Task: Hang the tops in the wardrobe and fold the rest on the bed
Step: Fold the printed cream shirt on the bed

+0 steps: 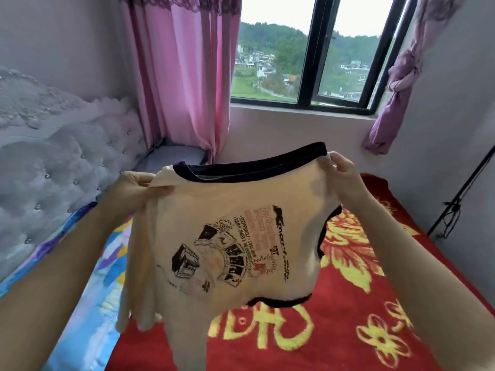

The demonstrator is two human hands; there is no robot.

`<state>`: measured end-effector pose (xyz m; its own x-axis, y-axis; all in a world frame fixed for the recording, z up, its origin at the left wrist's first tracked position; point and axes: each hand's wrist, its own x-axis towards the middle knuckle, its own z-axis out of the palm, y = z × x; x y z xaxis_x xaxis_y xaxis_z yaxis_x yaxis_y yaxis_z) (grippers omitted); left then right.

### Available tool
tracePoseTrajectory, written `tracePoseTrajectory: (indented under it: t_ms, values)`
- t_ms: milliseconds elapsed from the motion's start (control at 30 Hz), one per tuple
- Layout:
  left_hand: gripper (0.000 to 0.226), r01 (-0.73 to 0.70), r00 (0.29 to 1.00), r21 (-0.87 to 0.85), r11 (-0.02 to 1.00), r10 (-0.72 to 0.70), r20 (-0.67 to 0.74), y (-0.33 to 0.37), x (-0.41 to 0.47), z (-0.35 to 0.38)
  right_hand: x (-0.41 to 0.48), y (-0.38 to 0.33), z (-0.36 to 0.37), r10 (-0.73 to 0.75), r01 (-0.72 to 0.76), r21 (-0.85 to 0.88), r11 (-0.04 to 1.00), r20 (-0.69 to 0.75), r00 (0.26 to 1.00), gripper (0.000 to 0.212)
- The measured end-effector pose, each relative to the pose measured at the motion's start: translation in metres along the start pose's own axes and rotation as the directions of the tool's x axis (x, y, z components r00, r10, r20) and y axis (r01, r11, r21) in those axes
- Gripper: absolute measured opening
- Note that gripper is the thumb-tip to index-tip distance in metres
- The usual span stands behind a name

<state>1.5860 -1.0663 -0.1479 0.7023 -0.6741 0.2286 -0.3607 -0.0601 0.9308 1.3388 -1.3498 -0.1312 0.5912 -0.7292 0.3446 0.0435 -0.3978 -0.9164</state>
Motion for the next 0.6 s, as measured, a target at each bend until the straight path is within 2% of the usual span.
tracePoseTrajectory:
  t_ms: [33, 133, 200, 333, 467, 600]
  values:
    - [0.042, 0.007, 1.0, -0.016, 1.0, -0.007, 0.006, -0.003, -0.003, -0.004, -0.004, -0.001, 0.001, -0.019, 0.017, -0.049, 0.999, -0.027, 0.999, 0.023]
    - [0.013, -0.005, 1.0, -0.029, 1.0, 0.005, 0.016, -0.005, -0.012, -0.015, -0.021, -0.005, 0.006, -0.105, 0.072, -0.27, 0.96, -0.109, 0.988, 0.022]
    - [0.013, -0.051, 0.998, -0.03, 0.998, 0.05, -0.031, -0.008, -0.015, -0.019, -0.032, -0.011, 0.007, -0.159, 0.097, -0.362, 0.927, -0.145, 0.977, 0.023]
    - [0.023, -0.149, 0.979, 0.009, 0.989, 0.148, -0.136, -0.009, -0.019, -0.033, -0.059, -0.024, 0.01, -0.21, 0.1, -0.407, 0.908, -0.234, 0.949, 0.028]
    - [0.037, -0.237, 0.962, 0.003, 0.971, 0.235, -0.139, -0.005, -0.011, -0.042, -0.065, -0.031, 0.009, -0.283, 0.118, -0.462, 0.879, -0.306, 0.909, 0.025]
    - [0.025, -0.258, 0.96, 0.066, 0.964, 0.263, -0.096, 0.005, 0.018, -0.028, -0.047, -0.018, 0.001, -0.261, 0.084, -0.486, 0.87, -0.309, 0.915, 0.023]
